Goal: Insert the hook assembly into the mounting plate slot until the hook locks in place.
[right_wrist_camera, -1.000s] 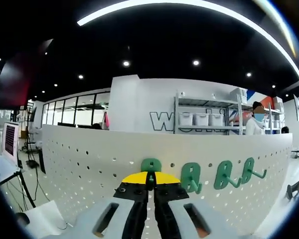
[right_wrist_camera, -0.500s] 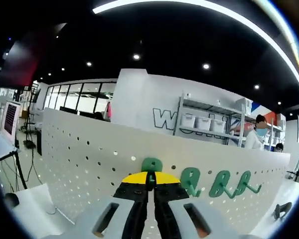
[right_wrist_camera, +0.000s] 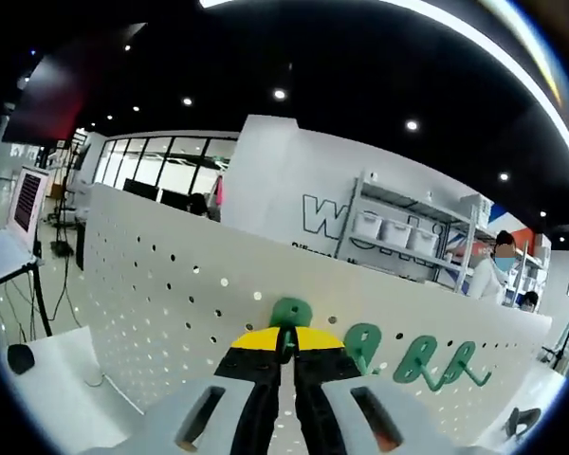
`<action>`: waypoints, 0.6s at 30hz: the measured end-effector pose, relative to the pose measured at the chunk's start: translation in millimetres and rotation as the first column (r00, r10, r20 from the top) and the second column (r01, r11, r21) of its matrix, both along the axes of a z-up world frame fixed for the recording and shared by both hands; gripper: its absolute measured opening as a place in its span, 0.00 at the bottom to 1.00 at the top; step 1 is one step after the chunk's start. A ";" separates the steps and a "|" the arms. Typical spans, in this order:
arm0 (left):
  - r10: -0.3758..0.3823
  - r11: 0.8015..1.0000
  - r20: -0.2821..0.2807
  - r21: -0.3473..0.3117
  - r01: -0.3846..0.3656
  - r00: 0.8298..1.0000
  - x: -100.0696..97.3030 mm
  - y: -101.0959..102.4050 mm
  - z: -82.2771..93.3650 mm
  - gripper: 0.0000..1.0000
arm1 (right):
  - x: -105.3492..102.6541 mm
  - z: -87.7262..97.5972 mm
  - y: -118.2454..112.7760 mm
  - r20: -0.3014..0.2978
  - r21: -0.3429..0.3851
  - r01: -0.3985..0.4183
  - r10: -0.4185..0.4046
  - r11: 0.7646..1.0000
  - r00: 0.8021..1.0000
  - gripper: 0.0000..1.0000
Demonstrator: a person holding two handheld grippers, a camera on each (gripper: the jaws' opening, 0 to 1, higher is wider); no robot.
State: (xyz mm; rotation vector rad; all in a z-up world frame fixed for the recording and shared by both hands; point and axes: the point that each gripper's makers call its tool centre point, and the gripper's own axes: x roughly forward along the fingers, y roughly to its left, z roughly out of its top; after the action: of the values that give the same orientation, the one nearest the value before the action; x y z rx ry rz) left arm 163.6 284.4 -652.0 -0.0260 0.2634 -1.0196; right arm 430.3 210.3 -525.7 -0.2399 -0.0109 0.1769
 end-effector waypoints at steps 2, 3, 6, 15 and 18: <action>0.002 1.000 -0.001 0.000 -0.002 1.000 0.1 0.8 0.1 0.45 | -1.4 -0.9 0.1 0.004 0.005 -0.005 0.005 1.000 1.000 0.04; 0.004 1.000 0.000 0.000 -0.004 1.000 0.1 1.3 0.1 0.45 | -1.1 -1.8 1.3 0.003 0.003 -0.007 0.007 1.000 1.000 0.05; 0.005 1.000 -0.001 0.001 -0.005 1.000 -0.6 2.1 -0.1 0.45 | -1.2 -5.4 2.1 -0.003 0.005 -0.004 0.004 1.000 1.000 0.06; 0.012 1.000 0.001 0.001 -0.012 1.000 -1.4 3.7 0.5 0.45 | -3.6 -12.6 -1.5 -0.019 0.015 0.000 0.000 1.000 1.000 0.09; 0.010 1.000 0.002 0.002 -0.010 1.000 -2.0 2.9 0.7 0.45 | -6.0 -14.4 -2.3 -0.019 0.020 -0.001 0.001 1.000 1.000 0.10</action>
State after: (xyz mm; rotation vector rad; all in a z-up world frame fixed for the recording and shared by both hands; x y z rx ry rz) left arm 161.6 287.4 -651.3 -0.0241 0.2618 -1.0095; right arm 424.3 208.0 -540.1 -0.2178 0.0064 0.1801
